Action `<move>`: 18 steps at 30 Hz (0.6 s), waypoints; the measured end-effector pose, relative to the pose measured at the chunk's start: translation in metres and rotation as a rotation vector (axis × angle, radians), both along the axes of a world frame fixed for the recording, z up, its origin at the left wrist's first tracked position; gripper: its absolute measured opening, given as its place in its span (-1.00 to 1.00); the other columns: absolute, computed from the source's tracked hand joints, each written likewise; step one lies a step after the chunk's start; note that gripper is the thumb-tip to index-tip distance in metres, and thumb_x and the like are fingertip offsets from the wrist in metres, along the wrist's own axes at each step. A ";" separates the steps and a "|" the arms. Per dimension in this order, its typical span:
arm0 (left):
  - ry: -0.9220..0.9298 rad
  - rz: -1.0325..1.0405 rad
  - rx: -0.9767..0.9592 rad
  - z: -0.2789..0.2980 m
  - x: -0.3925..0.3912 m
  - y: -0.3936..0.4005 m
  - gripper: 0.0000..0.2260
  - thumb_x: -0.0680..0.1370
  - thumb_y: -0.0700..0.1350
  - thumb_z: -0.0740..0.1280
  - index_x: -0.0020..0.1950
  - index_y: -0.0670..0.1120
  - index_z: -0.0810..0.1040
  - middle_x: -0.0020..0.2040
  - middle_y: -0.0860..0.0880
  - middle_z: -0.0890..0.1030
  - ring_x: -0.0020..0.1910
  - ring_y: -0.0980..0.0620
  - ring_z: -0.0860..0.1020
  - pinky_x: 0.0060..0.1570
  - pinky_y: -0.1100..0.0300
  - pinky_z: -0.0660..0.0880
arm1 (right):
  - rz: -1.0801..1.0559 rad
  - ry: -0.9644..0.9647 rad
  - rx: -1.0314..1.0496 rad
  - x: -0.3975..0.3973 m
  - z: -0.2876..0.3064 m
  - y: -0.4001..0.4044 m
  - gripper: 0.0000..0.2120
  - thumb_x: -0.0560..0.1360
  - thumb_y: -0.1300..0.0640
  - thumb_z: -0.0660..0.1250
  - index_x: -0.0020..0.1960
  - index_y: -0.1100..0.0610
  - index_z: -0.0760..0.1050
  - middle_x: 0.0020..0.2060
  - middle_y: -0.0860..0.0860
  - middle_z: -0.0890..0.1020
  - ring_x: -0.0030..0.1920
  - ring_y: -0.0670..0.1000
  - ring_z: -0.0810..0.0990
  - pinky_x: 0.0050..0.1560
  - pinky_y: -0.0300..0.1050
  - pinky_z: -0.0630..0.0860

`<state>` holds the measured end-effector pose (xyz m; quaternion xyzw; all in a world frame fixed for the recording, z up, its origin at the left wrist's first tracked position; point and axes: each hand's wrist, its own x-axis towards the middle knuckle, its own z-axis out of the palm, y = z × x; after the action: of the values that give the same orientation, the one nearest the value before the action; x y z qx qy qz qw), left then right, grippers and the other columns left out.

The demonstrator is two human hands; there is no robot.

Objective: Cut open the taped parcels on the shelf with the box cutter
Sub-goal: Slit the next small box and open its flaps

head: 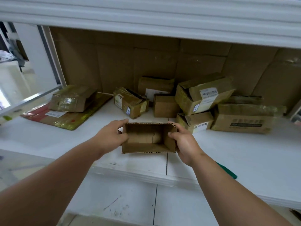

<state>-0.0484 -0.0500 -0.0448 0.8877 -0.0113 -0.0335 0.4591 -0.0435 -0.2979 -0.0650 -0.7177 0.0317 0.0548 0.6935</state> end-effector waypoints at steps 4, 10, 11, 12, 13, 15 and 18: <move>0.056 0.015 -0.106 -0.002 -0.004 -0.004 -0.46 0.59 -0.17 0.31 0.52 0.18 0.28 0.35 -0.05 0.42 0.21 -0.06 0.46 0.10 0.12 0.43 | 0.075 0.018 0.073 0.001 -0.003 -0.014 -0.59 0.57 0.35 0.25 0.17 -0.14 0.57 0.08 0.01 0.60 0.03 -0.06 0.59 0.02 -0.21 0.50; 0.080 -0.051 -0.057 -0.005 -0.008 -0.006 -0.42 0.61 -0.17 0.30 0.53 0.24 0.21 0.40 -0.07 0.42 0.28 -0.09 0.45 0.28 0.00 0.44 | 0.152 0.029 0.139 -0.003 -0.009 -0.026 -0.49 0.54 0.45 0.25 0.30 -0.06 0.51 0.07 -0.12 0.66 0.11 -0.07 0.64 0.02 -0.25 0.53; 0.067 -0.060 0.000 -0.006 -0.009 -0.006 -0.41 0.62 -0.17 0.30 0.54 0.25 0.17 0.43 -0.06 0.39 0.32 -0.09 0.42 0.31 -0.01 0.43 | 0.179 0.027 0.139 -0.005 -0.009 -0.027 -0.45 0.52 0.47 0.24 0.34 -0.04 0.48 0.14 -0.07 0.64 0.18 -0.03 0.60 0.06 -0.21 0.52; 0.046 -0.069 0.063 -0.007 -0.009 -0.006 -0.39 0.61 -0.16 0.30 0.55 0.25 0.13 0.46 -0.04 0.37 0.35 -0.09 0.40 0.32 0.01 0.42 | 0.205 0.023 0.132 -0.007 -0.009 -0.028 -0.42 0.51 0.49 0.24 0.37 -0.03 0.45 0.21 -0.05 0.61 0.23 -0.01 0.57 0.10 -0.18 0.51; 0.022 -0.079 0.128 -0.008 -0.009 -0.006 -0.35 0.61 -0.15 0.31 0.56 0.27 0.09 0.48 -0.01 0.35 0.37 -0.07 0.38 0.31 0.06 0.41 | 0.226 0.021 0.119 -0.008 -0.010 -0.029 -0.37 0.48 0.51 0.24 0.39 -0.03 0.42 0.25 -0.06 0.58 0.27 -0.01 0.53 0.10 -0.16 0.51; -0.022 -0.108 0.246 -0.012 -0.009 -0.004 -0.29 0.60 -0.15 0.32 0.55 0.32 0.00 0.49 0.03 0.33 0.34 -0.02 0.39 0.22 0.20 0.39 | 0.257 0.024 0.114 -0.011 -0.011 -0.028 -0.29 0.41 0.53 0.26 0.42 -0.04 0.39 0.29 -0.10 0.55 0.32 -0.02 0.49 0.04 -0.18 0.51; -0.074 -0.157 0.421 -0.013 -0.008 0.004 -0.26 0.57 -0.12 0.36 0.52 0.38 0.01 0.47 0.07 0.34 0.20 0.03 0.44 0.12 0.26 0.39 | 0.243 0.045 0.199 -0.013 -0.011 -0.027 -0.25 0.22 0.38 0.28 0.37 -0.03 0.42 0.27 -0.07 0.57 0.29 0.00 0.52 0.01 -0.11 0.52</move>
<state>-0.0562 -0.0455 -0.0577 0.9609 -0.0900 -0.0384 0.2591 -0.0569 -0.3247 -0.0759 -0.6424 -0.0456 0.1573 0.7487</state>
